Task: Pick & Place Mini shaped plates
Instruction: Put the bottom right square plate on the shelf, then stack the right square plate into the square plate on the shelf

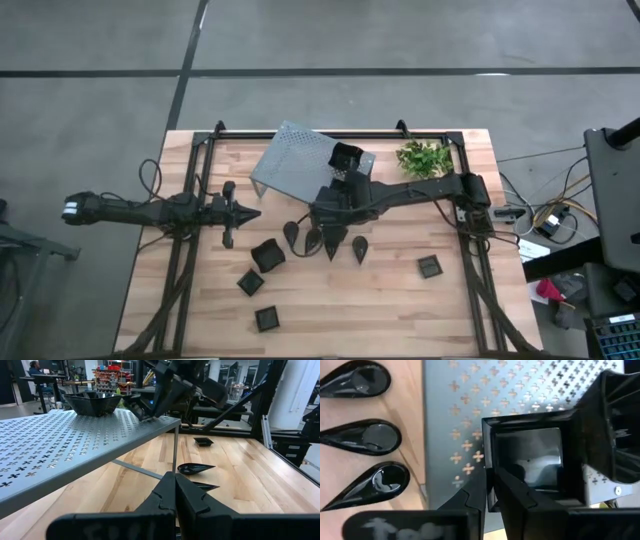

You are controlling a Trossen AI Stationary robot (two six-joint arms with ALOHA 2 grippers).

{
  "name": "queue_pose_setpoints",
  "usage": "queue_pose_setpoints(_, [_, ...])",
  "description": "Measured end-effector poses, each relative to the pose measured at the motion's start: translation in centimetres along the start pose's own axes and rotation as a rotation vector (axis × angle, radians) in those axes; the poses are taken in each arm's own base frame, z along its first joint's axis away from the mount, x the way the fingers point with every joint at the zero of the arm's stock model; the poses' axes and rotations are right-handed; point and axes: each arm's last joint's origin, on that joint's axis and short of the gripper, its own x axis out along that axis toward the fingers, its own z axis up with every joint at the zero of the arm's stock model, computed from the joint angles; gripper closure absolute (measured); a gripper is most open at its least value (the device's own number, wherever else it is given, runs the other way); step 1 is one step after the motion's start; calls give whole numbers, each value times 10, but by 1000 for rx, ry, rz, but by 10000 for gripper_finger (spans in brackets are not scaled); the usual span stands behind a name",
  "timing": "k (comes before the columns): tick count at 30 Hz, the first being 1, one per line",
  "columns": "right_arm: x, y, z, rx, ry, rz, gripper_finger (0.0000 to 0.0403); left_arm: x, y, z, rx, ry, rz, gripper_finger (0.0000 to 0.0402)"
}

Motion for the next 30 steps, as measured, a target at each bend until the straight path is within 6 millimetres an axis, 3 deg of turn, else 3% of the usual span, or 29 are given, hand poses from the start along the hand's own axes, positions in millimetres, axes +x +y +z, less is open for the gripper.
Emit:
queue_pose_setpoints(15, [-20,-2,16,14,-112,53,337,0,0,0,0,0,0,401])
queue_pose_setpoints(23, [-41,18,-2,-76,-87,71,344,0,0,0,0,0,0,401])
queue_pose_setpoints(26, [-51,32,-16,-114,-71,78,344,0,0,0,0,0,0,401])
queue_pose_setpoints(30, [-64,50,-38,-35,-15,99,341,0,0,0,0,0,0,401])
